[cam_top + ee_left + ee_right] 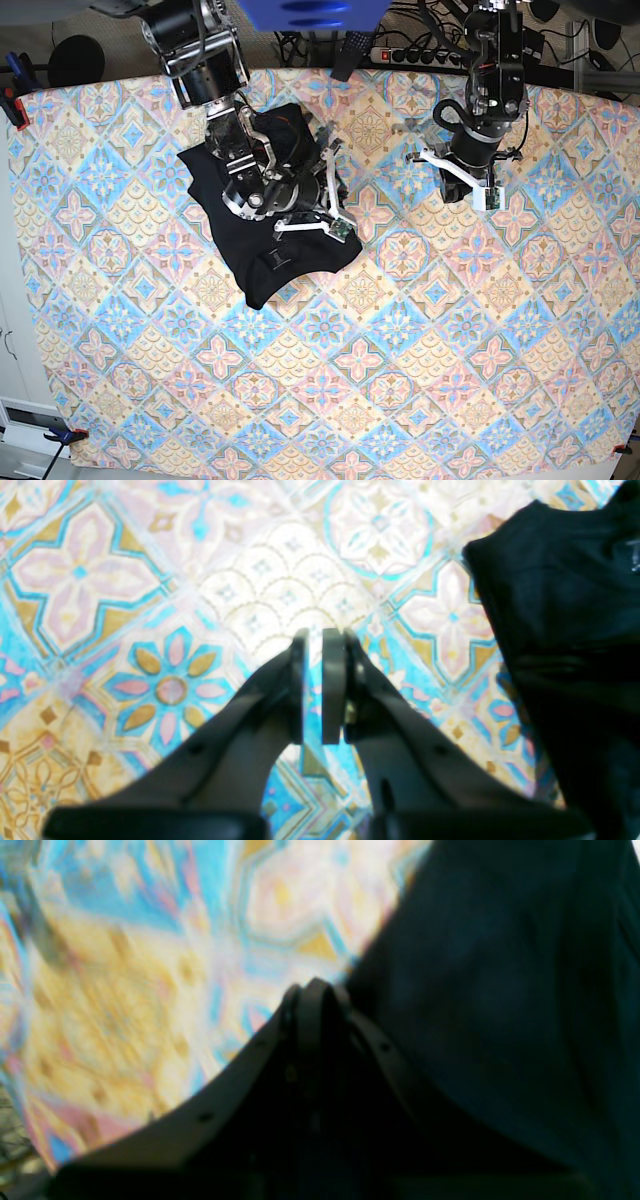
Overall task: Fold the T-shirt properly
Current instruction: 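Drag the folded bundle with the right gripper toward the tablecloth corner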
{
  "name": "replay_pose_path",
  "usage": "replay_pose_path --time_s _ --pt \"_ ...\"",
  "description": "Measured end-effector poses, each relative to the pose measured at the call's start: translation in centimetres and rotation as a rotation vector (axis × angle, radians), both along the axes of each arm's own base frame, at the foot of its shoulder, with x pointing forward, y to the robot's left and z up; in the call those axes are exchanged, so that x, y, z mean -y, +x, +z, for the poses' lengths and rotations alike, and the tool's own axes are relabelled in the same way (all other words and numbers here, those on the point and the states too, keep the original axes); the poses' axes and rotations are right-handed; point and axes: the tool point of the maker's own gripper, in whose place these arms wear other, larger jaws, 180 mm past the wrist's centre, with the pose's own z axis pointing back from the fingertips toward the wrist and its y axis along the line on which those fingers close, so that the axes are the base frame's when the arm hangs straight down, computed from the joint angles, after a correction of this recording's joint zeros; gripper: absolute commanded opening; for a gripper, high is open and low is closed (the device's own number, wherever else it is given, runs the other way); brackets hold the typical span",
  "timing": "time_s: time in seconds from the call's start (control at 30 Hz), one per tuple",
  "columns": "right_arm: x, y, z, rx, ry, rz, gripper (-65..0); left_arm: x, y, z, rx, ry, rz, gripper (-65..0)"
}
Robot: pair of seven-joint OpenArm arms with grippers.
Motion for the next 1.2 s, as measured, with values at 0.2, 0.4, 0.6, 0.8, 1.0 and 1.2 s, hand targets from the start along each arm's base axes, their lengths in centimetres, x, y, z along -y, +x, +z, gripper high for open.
replay_pose_path --time_s 0.2,0.4,0.6,0.8,1.0,1.2 --pt "1.2 0.6 -0.3 -0.033 0.075 -0.096 -62.7 0.1 0.1 0.0 0.002 -0.002 0.001 -62.2" --pt "8.5 4.0 -0.3 0.012 -0.012 -0.198 -62.7 0.0 0.0 0.0 0.001 0.001 0.002 -62.2" --pt "13.9 5.6 0.0 0.051 -0.073 -0.264 -62.7 0.0 0.1 0.0 0.002 -0.001 0.002 -62.2" --pt "20.1 6.6 0.0 0.075 -0.160 -0.342 -62.7 0.0 0.1 0.1 0.003 0.000 0.001 -62.2" --pt "21.2 8.7 0.5 0.075 -0.165 -0.402 -62.7 0.2 0.3 0.9 0.024 0.000 -0.002 -62.2" --pt "22.2 8.6 0.9 0.082 -0.177 -0.420 -62.7 0.4 0.0 1.5 0.037 0.000 -0.008 -62.2"
